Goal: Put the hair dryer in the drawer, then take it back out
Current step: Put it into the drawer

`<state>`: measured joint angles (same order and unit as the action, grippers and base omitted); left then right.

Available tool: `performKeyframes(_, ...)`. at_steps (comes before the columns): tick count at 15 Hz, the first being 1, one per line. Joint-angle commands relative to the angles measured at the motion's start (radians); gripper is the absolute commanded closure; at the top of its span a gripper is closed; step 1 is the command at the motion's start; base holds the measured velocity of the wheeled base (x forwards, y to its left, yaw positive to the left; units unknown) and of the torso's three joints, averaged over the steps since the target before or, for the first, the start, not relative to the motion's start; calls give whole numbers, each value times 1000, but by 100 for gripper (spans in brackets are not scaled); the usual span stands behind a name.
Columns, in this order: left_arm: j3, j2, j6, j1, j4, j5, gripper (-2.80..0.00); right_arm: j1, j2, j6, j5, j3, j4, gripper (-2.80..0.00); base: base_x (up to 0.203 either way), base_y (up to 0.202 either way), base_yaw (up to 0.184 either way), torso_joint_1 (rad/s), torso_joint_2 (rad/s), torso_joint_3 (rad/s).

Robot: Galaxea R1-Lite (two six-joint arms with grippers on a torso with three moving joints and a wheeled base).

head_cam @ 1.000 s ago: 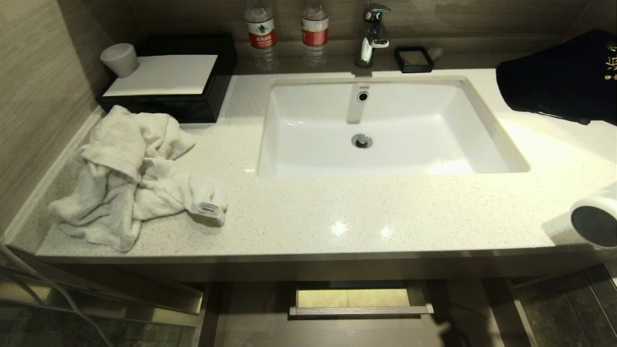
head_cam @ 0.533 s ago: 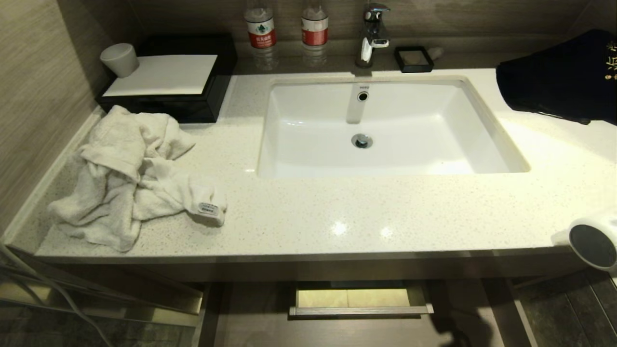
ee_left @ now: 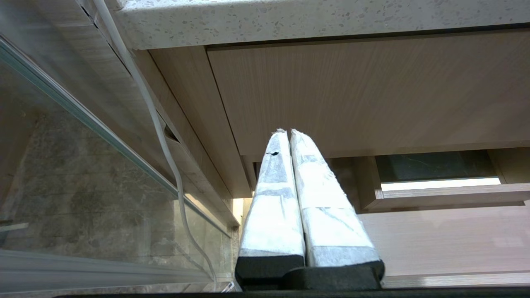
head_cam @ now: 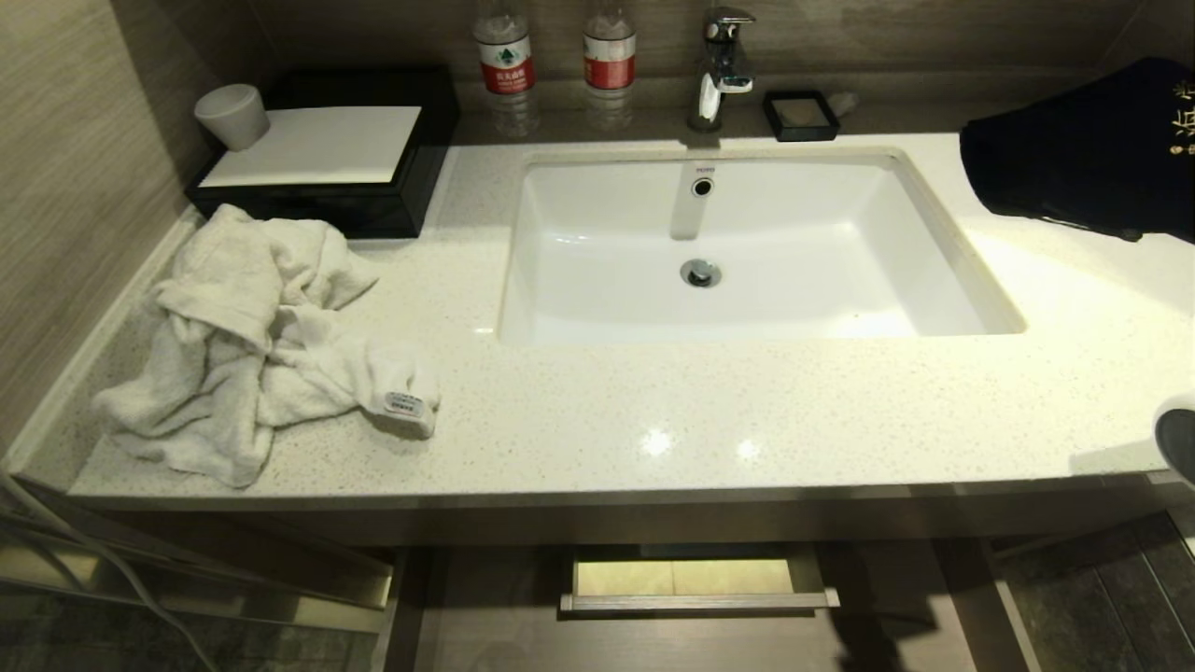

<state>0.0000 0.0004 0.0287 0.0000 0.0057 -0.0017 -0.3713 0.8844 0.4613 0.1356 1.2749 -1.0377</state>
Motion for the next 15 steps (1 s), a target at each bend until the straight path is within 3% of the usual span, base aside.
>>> performKeyframes(1, 2, 1, 0, 0, 0, 0, 0, 0, -106, 4, 1, 1, -6, 0, 0, 0, 0, 0, 0, 0)
performKeyframes(5, 2, 1, 0, 0, 0, 0, 0, 0, -178, -3, 2, 21, -5, 0, 0, 0, 0, 0, 0, 0)
performKeyframes(8, 2, 1, 0, 0, 0, 0, 0, 6, -199, -66, 6, 27, -8, 0, 0, 0, 0, 0, 0, 0)
performKeyframes(15, 2, 1, 0, 0, 0, 0, 0, 6, -120, -113, 10, -24, -10, 0, 0, 0, 0, 0, 0, 0)
